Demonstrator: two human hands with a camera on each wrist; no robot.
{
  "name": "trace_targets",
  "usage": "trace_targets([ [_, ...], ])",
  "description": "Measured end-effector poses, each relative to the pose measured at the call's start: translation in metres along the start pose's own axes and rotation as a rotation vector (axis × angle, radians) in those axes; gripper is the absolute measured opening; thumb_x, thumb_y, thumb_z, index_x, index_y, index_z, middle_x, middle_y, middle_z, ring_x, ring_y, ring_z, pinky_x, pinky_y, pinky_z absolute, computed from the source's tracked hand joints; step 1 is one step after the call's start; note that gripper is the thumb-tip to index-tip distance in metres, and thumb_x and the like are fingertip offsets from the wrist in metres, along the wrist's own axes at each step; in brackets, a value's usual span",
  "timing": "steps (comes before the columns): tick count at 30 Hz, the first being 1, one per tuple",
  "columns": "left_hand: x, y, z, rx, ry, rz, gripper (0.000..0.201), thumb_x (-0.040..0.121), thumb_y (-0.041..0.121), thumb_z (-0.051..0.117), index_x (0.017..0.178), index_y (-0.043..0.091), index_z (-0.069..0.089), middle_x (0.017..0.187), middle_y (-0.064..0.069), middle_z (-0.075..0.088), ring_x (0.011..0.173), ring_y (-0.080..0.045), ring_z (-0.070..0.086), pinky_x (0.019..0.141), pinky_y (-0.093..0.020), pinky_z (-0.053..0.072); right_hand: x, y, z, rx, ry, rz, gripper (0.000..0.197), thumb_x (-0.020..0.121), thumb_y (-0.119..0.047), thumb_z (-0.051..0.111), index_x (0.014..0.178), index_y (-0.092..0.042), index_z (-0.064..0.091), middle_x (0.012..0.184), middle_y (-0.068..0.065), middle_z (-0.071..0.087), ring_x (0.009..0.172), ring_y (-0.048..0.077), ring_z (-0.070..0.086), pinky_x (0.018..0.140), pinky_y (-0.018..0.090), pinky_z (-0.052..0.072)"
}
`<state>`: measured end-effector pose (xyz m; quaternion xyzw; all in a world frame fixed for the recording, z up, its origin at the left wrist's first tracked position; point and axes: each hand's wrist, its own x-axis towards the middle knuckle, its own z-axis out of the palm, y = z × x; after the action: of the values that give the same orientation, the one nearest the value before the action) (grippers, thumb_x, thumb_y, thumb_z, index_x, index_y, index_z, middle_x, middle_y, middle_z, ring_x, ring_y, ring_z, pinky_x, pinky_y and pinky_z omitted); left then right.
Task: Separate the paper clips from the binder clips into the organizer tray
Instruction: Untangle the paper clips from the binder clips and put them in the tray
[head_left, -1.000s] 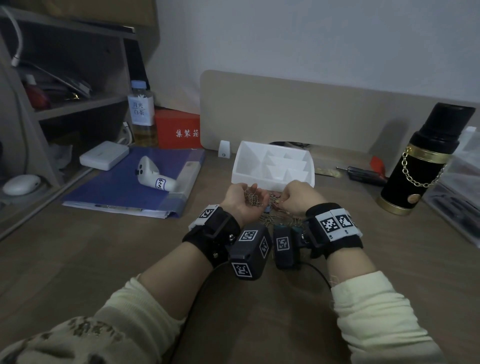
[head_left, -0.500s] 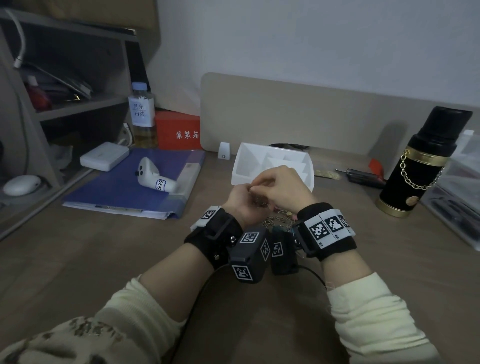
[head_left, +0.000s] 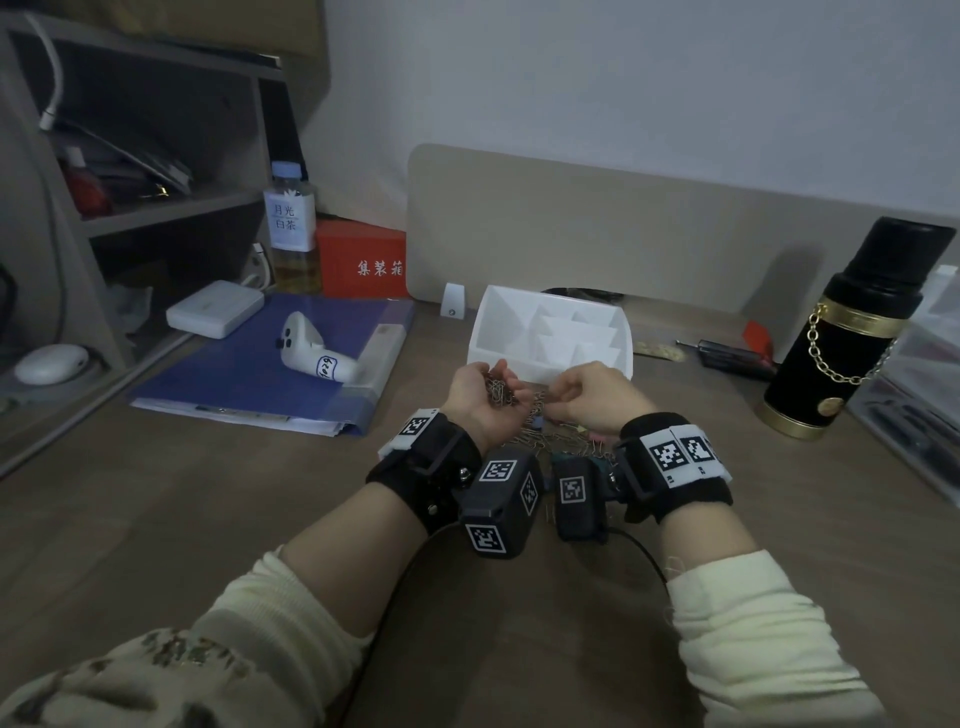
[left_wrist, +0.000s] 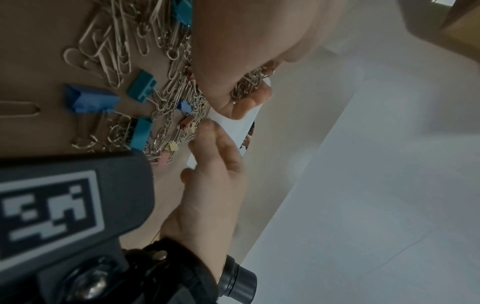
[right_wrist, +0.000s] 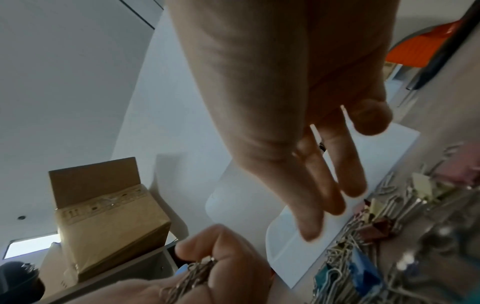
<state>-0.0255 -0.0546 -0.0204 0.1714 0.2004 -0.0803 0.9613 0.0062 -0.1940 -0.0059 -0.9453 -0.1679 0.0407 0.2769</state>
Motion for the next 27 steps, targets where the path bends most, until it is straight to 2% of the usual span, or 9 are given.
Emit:
trace_targets([
  [3, -0.002, -0.001, 0.001, 0.024, 0.0, 0.013, 0.034, 0.099, 0.021, 0.029, 0.072, 0.011, 0.047, 0.06, 0.002, 0.04, 0.051, -0.01, 0.033, 0.046, -0.019, 0.028, 0.001, 0.003, 0.003, -0.075, -0.082, 0.0, 0.029, 0.076, -0.024, 0.076, 0.102, -0.016, 0.068, 0.1, 0.003, 0.068, 0.09, 0.018, 0.063, 0.076, 0.028, 0.052],
  [6, -0.004, -0.001, 0.002, 0.043, 0.018, 0.024, 0.035, 0.099, 0.022, 0.028, 0.072, 0.012, 0.047, 0.064, 0.002, 0.038, 0.053, -0.011, 0.033, 0.05, -0.021, 0.028, 0.0, 0.001, 0.009, -0.072, -0.112, 0.0, 0.026, 0.072, -0.023, 0.078, 0.096, -0.019, 0.069, 0.1, 0.002, 0.069, 0.086, 0.016, 0.063, 0.063, 0.021, 0.049],
  [12, -0.006, -0.002, 0.002, 0.071, 0.047, 0.029, 0.036, 0.099, 0.022, 0.028, 0.07, 0.012, 0.046, 0.065, 0.001, 0.038, 0.055, -0.012, 0.034, 0.052, -0.022, 0.029, 0.003, 0.0, 0.021, -0.099, -0.044, 0.001, 0.035, 0.08, -0.021, 0.072, 0.112, -0.011, 0.063, 0.108, 0.006, 0.063, 0.086, 0.015, 0.052, 0.051, 0.013, 0.033],
  [14, -0.005, -0.002, 0.001, 0.068, 0.051, 0.031, 0.036, 0.099, 0.022, 0.027, 0.07, 0.012, 0.046, 0.065, 0.0, 0.038, 0.055, -0.012, 0.034, 0.052, -0.022, 0.029, 0.006, 0.001, 0.021, -0.107, -0.024, 0.014, 0.036, 0.082, -0.023, 0.071, 0.115, -0.012, 0.061, 0.11, 0.006, 0.061, 0.087, 0.015, 0.051, 0.056, 0.018, 0.037],
  [16, -0.004, -0.001, 0.001, 0.063, 0.053, 0.034, 0.036, 0.099, 0.022, 0.027, 0.07, 0.011, 0.047, 0.065, 0.0, 0.038, 0.055, -0.012, 0.034, 0.052, -0.023, 0.029, 0.009, 0.003, 0.021, -0.117, 0.0, 0.033, 0.029, 0.085, -0.024, 0.067, 0.111, -0.012, 0.061, 0.109, 0.006, 0.061, 0.089, 0.017, 0.053, 0.069, 0.023, 0.041],
  [19, -0.003, -0.001, 0.0, 0.052, 0.055, 0.036, 0.036, 0.099, 0.022, 0.027, 0.071, 0.011, 0.047, 0.065, 0.0, 0.039, 0.055, -0.012, 0.035, 0.052, -0.023, 0.03, 0.012, 0.005, 0.016, -0.119, 0.022, 0.067, 0.006, 0.085, -0.019, 0.063, 0.089, -0.017, 0.06, 0.101, 0.006, 0.064, 0.09, 0.022, 0.06, 0.075, 0.029, 0.049],
  [21, -0.003, -0.001, 0.0, 0.051, 0.055, 0.037, 0.036, 0.099, 0.022, 0.027, 0.071, 0.011, 0.048, 0.065, 0.0, 0.039, 0.056, -0.012, 0.035, 0.053, -0.023, 0.03, 0.012, 0.007, 0.013, -0.181, -0.048, 0.075, 0.008, 0.081, -0.015, 0.064, 0.08, -0.022, 0.059, 0.099, 0.004, 0.065, 0.09, 0.021, 0.061, 0.077, 0.029, 0.052],
  [25, -0.004, -0.001, 0.0, 0.053, 0.055, 0.03, 0.037, 0.099, 0.023, 0.028, 0.071, 0.01, 0.048, 0.065, 0.0, 0.04, 0.056, -0.013, 0.036, 0.052, -0.023, 0.03, 0.008, 0.006, 0.01, -0.244, -0.208, 0.058, 0.025, 0.076, -0.016, 0.071, 0.099, -0.024, 0.065, 0.1, -0.001, 0.064, 0.091, 0.017, 0.061, 0.076, 0.027, 0.052],
  [27, -0.004, -0.001, 0.0, 0.057, 0.054, 0.032, 0.037, 0.099, 0.023, 0.028, 0.071, 0.01, 0.048, 0.065, 0.0, 0.04, 0.056, -0.012, 0.036, 0.052, -0.023, 0.03, 0.007, 0.005, 0.01, -0.256, -0.218, 0.041, 0.025, 0.076, -0.014, 0.072, 0.096, -0.026, 0.062, 0.101, -0.002, 0.062, 0.092, 0.017, 0.06, 0.074, 0.026, 0.049],
])
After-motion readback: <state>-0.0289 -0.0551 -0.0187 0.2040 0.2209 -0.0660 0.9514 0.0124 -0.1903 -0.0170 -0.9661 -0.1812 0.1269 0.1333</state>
